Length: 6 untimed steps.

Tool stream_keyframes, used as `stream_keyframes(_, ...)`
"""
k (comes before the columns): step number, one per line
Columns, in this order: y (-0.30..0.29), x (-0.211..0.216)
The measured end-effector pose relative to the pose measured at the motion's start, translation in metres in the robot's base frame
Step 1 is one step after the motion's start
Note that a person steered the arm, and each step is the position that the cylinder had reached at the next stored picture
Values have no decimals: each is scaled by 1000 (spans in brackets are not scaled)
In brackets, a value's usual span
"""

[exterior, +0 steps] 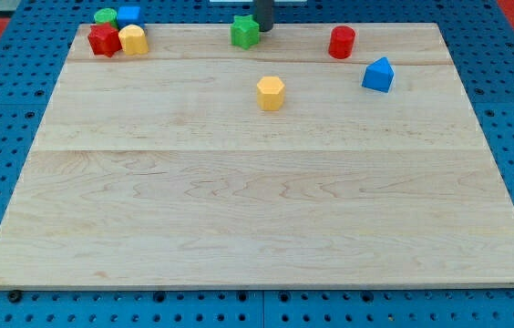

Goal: Push the green star to the left of the yellow hexagon

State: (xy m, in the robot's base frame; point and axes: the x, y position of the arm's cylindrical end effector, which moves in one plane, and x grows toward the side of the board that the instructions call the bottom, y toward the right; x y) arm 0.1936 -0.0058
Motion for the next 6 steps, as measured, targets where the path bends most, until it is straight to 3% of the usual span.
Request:
stream_keyframes(4,-91,8)
stream_keyframes(6,-88,71)
